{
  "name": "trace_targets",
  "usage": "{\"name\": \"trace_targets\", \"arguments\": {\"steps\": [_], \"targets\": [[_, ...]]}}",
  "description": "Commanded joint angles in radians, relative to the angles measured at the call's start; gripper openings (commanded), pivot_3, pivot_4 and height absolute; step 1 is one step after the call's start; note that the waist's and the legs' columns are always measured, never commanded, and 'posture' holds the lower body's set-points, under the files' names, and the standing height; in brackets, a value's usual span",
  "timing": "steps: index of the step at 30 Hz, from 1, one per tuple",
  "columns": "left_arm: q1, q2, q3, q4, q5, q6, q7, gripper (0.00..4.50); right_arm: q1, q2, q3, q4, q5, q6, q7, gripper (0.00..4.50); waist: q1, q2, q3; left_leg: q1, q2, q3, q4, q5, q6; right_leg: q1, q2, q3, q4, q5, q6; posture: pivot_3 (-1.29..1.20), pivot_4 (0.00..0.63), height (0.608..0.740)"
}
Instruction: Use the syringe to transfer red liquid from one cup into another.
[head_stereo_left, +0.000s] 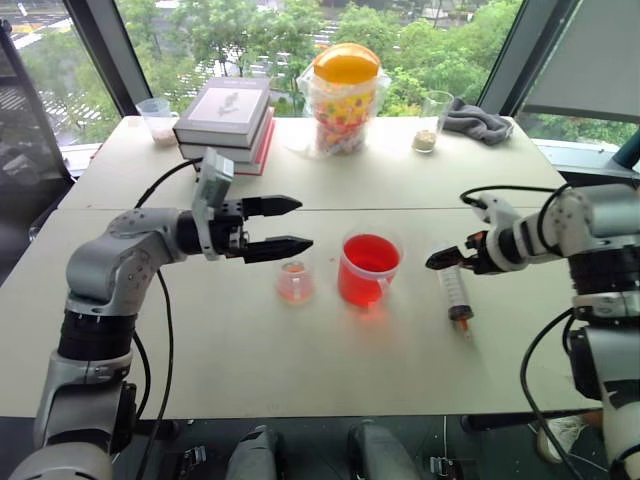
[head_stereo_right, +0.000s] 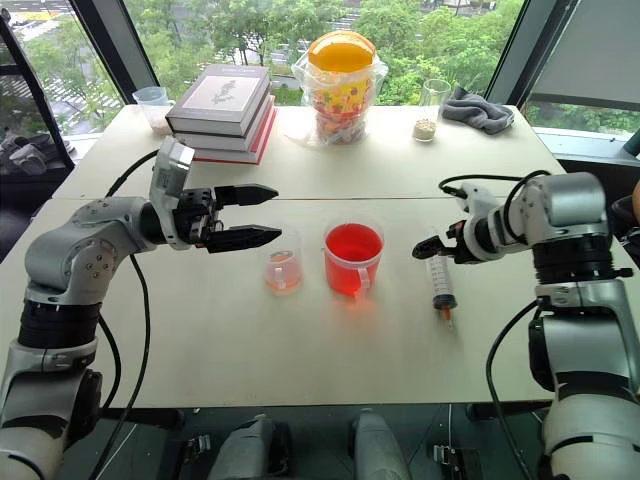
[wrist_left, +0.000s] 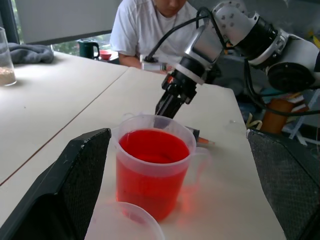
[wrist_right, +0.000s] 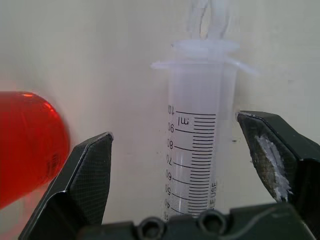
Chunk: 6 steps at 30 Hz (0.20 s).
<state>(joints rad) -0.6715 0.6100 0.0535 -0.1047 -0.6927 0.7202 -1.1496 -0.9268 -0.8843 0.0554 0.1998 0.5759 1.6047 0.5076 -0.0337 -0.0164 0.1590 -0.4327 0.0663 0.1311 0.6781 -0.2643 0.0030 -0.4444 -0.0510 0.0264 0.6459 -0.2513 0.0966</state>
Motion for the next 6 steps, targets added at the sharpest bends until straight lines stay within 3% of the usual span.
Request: {"name": "trace_targets", "arguments": {"steps": [1,2,6], "targets": [[-0.008,0.039,0.022,-0.034,-0.025,0.01,-0.013,4.5,0.073,-0.169,-0.096,-0.333,0.083,-0.051,0.113,4.44,0.003,0.0,0.0,0.0,0.0,0.0,0.0,0.0,0.0,0.0,0.0,0.0,0.0,0.0,0.0,0.0,0.15,0.74],[-0.009,0.051,0.024,-0.033,-0.025,0.013,-0.017,4.5,0.116,-0.212,-0.137,-0.417,0.108,-0.078,0.151,4.44,0.006,0.0,0.0,0.0,0.0,0.0,0.0,0.0,0.0,0.0,0.0,0.0,0.0,0.0,0.0,0.0,0.15,0.74],[-0.016,0.108,0.036,-0.014,-0.034,0.03,-0.04,4.5,0.23,-0.241,-0.5,-0.62,0.371,0.01,0.285,4.44,0.01,0.0,0.0,0.001,0.001,-0.002,-0.001,0.0,0.0,0.0,0.001,0.0,-0.001,-0.001,0.001,0.0,0.15,0.74]]}}
